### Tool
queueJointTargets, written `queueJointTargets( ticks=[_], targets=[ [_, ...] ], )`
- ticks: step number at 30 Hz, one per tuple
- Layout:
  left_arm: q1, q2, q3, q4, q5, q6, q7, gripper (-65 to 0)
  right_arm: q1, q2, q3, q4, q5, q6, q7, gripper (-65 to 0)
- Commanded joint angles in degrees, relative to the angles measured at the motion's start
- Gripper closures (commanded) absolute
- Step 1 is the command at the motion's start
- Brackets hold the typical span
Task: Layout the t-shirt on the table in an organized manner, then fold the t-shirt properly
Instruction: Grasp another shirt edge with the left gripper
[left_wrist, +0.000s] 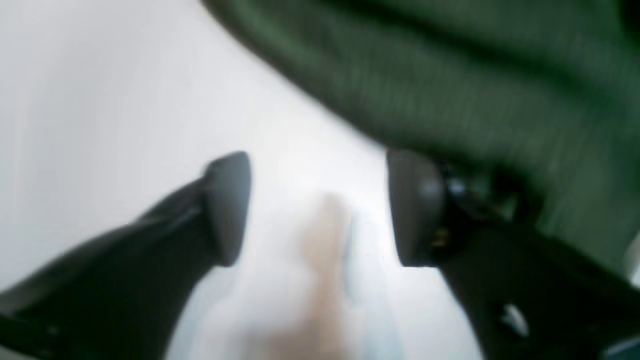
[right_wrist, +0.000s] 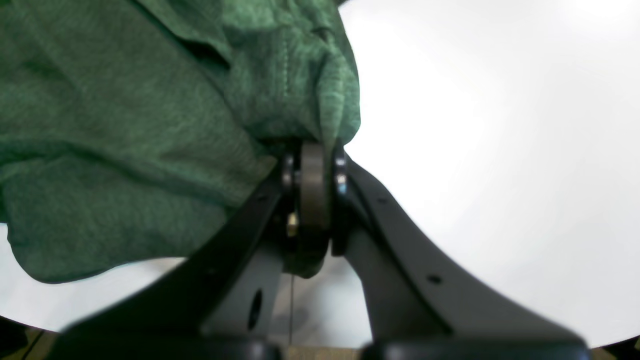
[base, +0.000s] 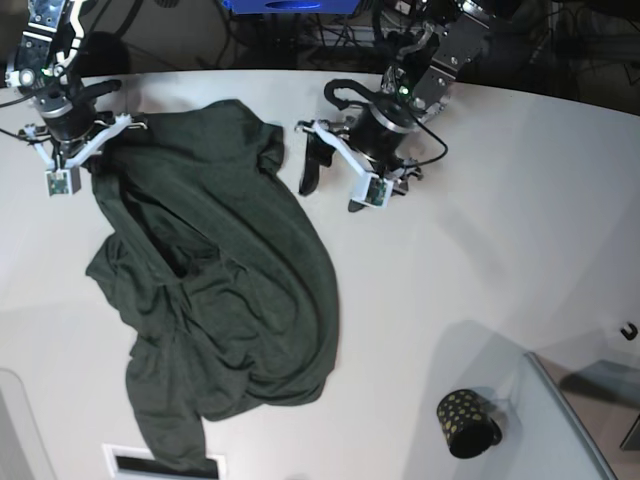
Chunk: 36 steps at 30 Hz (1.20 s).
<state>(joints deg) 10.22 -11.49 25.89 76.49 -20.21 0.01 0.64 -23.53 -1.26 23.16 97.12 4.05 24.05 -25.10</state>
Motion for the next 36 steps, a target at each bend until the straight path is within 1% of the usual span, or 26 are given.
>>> queueJointTargets(
  ticks=[1,3,5,7,11,15,16,18,24,30,31,32,33,34,36],
  targets=[
    [-0.68,-1.31,-0.09,0.74,-2.61,0.21,-1.22,-48.9,0.19,0.25,0.18,0.94,0.65,-0.10,1.15,-0.2],
    [-1.82,-1.74,-0.09,0.65,-6.39,0.21,-1.22,-52.5,0.19,0.25,0.18,0.94,0.65,-0.10,1.15,-0.2],
    [-3.32,-1.83,-0.44,0.13,-8.85,0.21,-1.22,-54.1,0.01,0.33,0.18,0.94,0.65,-0.01,1.15,-0.2],
    [-5.60,-1.74,-0.09,-1.46,-10.17,0.21,-1.22,-54.3,-0.08,0.33,0.18,0.94,0.65,-0.01,1.23,-0.2],
    [-10.79,-0.16,-0.09,-8.05,-12.98,-0.14,-1.13,-54.5,-0.08,0.33,-0.17,0.94,0.65,-0.01,1.15,-0.2],
    [-15.71,0.80,-0.09,-15.43,-17.46,-6.03,-1.13,-54.5,-0.08,0.33,-0.17,0.94,0.65,-0.01,1.15,-0.2],
    [-16.94,1.60,-0.09,-17.54,-18.43,-6.74,-1.13,-54.5,-0.08,0.33,-0.26,0.94,0.65,-0.01,1.15,-0.2],
    [-19.49,2.65,-0.09,-21.50,-19.13,-6.82,-1.13,-54.5,-0.08,0.33,-0.26,0.94,0.65,-0.01,1.15,-0.2],
    [-26.79,7.49,-0.09,-33.02,-19.05,-7.09,-1.13,-54.5,-0.08,0.33,-0.26,0.94,0.65,-0.01,1.23,-0.2],
    [-32.68,11.71,-0.09,-43.83,-19.05,-7.09,-1.22,-53.0,0.10,0.33,-0.26,0.94,0.65,-0.01,1.23,-0.2],
    [-33.12,12.06,-0.09,-45.06,-19.05,-7.09,-1.22,-51.8,0.10,0.33,-0.17,0.94,0.65,-0.01,1.23,-0.2],
    [-33.30,12.15,-0.09,-45.85,-19.05,-7.09,-1.22,-47.7,0.10,0.33,0.01,0.94,0.65,-0.01,1.23,-0.2],
    [-33.30,12.15,-0.09,-46.20,-19.05,-7.09,-1.22,-41.8,0.10,0.33,0.10,0.94,0.65,-0.01,1.23,-0.2],
    [-33.21,12.15,-0.09,-46.29,-19.05,-7.09,-1.48,-32.6,0.10,0.33,0.10,0.94,0.65,-0.01,1.23,-0.2],
    [-32.77,11.88,-0.09,-46.38,-19.05,-7.09,-1.66,-8.6,0.10,0.33,0.10,0.94,0.65,-0.01,1.32,-0.2]
  ],
)
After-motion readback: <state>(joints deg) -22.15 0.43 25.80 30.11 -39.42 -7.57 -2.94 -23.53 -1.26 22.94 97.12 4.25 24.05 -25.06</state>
